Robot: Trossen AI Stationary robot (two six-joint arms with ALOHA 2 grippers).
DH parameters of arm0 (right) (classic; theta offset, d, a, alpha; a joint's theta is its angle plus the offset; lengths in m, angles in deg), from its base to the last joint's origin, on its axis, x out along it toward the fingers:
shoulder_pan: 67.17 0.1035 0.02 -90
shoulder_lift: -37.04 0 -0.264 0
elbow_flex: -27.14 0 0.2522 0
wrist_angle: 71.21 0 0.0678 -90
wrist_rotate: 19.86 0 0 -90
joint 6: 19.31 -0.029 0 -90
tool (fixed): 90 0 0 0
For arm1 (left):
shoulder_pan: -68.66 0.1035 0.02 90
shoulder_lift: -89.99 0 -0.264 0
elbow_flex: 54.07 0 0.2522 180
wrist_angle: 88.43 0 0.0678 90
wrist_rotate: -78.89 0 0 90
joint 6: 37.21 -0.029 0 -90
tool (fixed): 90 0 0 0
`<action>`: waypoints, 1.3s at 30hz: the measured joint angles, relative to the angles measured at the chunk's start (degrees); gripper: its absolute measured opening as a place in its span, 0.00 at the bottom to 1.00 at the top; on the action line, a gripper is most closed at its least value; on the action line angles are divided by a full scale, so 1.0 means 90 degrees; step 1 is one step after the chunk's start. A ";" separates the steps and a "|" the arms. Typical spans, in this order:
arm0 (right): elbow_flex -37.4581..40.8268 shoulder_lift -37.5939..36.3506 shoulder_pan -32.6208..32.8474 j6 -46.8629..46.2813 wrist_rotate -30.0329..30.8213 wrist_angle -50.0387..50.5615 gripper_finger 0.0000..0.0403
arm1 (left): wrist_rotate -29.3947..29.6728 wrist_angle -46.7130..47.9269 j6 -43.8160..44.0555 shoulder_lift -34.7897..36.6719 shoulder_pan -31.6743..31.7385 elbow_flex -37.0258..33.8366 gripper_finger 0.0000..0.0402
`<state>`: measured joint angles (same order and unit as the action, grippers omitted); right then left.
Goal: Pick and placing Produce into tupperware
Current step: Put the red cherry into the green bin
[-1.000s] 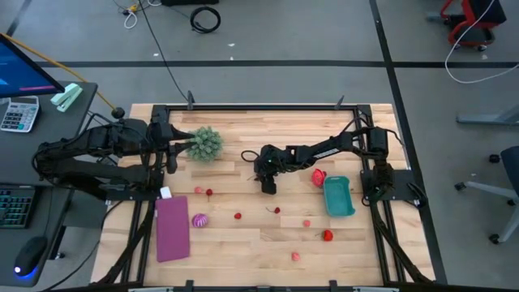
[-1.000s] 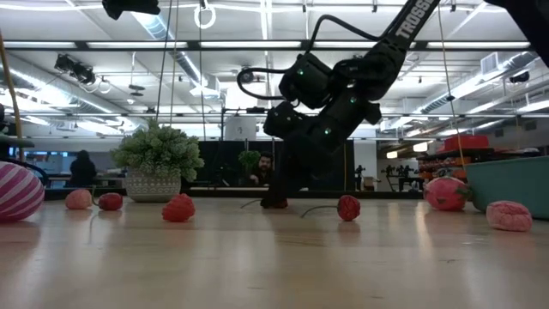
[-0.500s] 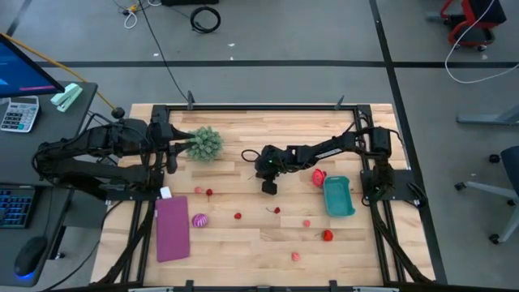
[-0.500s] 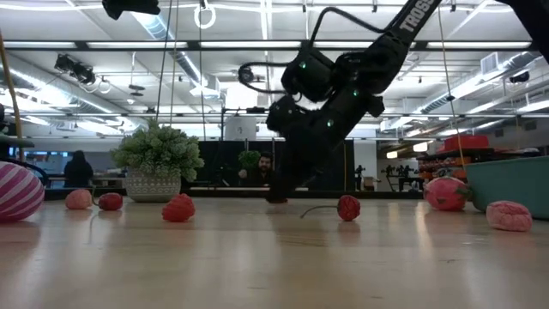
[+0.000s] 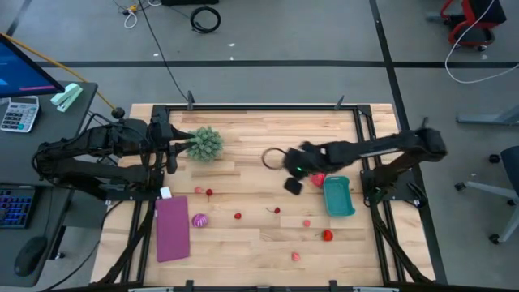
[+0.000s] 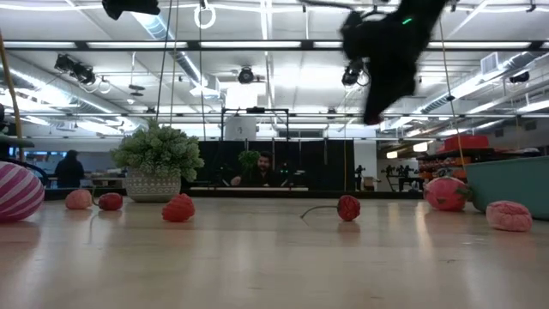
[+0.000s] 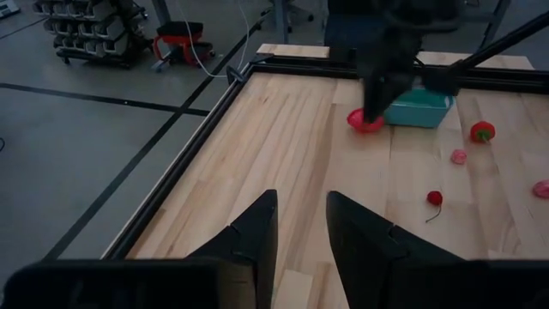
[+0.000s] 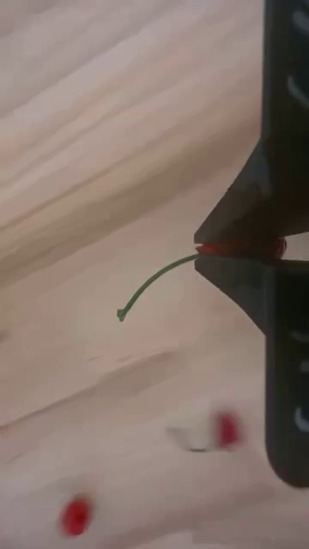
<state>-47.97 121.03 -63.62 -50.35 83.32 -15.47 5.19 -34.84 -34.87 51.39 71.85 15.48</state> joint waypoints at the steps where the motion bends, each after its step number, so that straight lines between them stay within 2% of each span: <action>1: 0.0000 -0.0156 0.0163 -0.0457 0.0114 0.0511 0.07 | 0.0000 0.0002 -0.0001 0.0001 0.0000 0.0000 0.27; 5: 0.0002 -0.0518 0.0809 -0.2376 0.0300 0.2263 0.04 | 0.0000 0.0114 -0.0001 0.0000 0.0000 0.0000 0.27; 8: 0.0002 -0.0547 0.1268 -0.3404 0.0306 0.2978 0.04 | 0.0000 0.0310 0.0001 0.0001 0.0000 0.0000 0.27; 16: 0.0012 -0.0277 0.2059 -0.4652 0.0213 0.3244 0.09 | 0.0002 0.0619 0.0001 -0.0001 0.0002 0.0000 0.27; 21: 0.0491 -0.0049 0.2144 -0.5245 -0.0436 0.3214 0.06 | 0.0000 0.0664 0.0002 -0.0001 0.0002 0.0000 0.27; 29: 0.1674 -0.0211 0.2018 -0.5324 -0.0740 0.2461 0.08 | 0.0000 0.0661 0.0004 0.0001 0.0002 0.0000 0.27; 35: 0.2408 -0.0299 0.1806 -0.4930 -0.1067 0.1783 0.09 | 0.0000 0.0656 0.0004 -0.0001 0.0002 0.0000 0.27; 39: 0.2591 -0.0301 0.1697 -0.4586 -0.1298 0.1470 0.10 | 0.0002 0.0648 0.0006 -0.0001 0.0002 0.0000 0.27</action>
<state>-24.65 118.32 -48.34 -91.62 71.64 -2.24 5.21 -29.00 -34.82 51.38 71.87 15.48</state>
